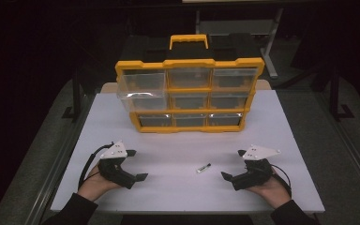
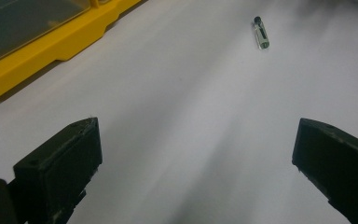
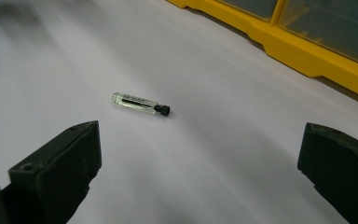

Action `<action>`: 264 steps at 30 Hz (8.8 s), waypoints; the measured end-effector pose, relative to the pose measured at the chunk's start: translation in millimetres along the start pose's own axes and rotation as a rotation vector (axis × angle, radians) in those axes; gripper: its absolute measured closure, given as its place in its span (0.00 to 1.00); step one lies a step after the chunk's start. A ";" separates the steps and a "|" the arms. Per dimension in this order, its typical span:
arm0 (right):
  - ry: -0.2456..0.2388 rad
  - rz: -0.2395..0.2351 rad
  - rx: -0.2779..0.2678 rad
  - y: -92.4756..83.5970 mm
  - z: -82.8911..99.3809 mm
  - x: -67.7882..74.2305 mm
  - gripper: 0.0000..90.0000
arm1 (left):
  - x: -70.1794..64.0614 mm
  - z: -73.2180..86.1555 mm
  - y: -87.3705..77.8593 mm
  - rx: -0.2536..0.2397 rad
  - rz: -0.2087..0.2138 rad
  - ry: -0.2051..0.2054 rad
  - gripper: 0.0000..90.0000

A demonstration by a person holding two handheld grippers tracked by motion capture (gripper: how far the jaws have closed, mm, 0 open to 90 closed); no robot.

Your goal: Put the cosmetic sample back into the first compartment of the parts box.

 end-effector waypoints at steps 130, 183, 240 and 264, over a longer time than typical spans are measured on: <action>0.006 -0.043 -0.006 1.7 -5.3 5.3 0.00 | -59.5 -58.8 173.0 0.106 0.243 0.080 0.30; 0.001 -0.049 -0.002 2.3 -5.0 7.0 0.00 | -68.1 -43.8 181.9 0.217 0.288 0.097 0.89; 0.005 -0.047 -0.006 2.0 -5.3 6.1 0.00 | -9.4 -45.5 85.6 0.154 0.182 0.014 0.90; 0.002 -0.047 -0.004 2.4 -5.3 6.4 0.00 | 30.6 -45.5 22.3 0.092 0.093 -0.048 0.90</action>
Point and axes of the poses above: each handheld gripper's, and its own axes: y roughly forward along the jaws, z roughly out of its underside, x roughly to its left, the point moved 6 cm from there along y, roughly forward along the jaws, and after that the axes turned 13 degrees about -x, right-handed, at the moved point
